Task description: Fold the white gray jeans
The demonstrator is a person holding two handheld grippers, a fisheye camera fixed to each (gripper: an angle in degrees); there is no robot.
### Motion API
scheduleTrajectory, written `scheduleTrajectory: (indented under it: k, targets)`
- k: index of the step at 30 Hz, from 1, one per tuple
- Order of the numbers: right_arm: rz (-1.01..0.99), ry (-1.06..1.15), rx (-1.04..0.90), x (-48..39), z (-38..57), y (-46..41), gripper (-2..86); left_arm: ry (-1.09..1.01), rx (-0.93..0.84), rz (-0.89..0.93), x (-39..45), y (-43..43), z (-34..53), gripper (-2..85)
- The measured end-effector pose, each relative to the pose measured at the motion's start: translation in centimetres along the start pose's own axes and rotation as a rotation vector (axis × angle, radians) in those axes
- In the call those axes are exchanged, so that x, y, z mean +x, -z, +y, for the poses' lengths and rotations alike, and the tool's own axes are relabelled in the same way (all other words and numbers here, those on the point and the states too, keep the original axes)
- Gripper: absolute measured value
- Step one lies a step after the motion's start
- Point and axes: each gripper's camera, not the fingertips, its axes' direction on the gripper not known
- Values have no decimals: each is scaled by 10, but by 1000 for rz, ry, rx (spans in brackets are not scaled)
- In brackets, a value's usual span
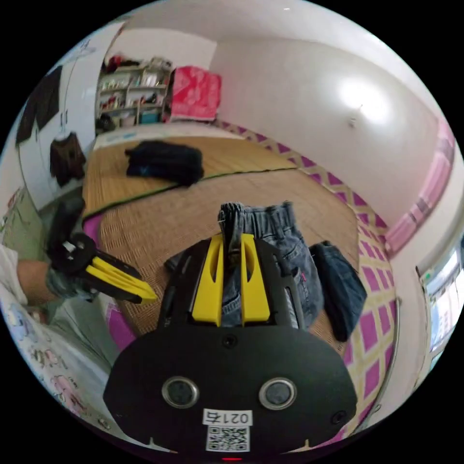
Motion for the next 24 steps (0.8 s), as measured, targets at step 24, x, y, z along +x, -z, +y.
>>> scheduleTrajectory:
  k: [24]
  targets:
    - [-141, -344, -127, 60, 131, -34, 54, -48, -45, -193, -84, 3, -79, 17]
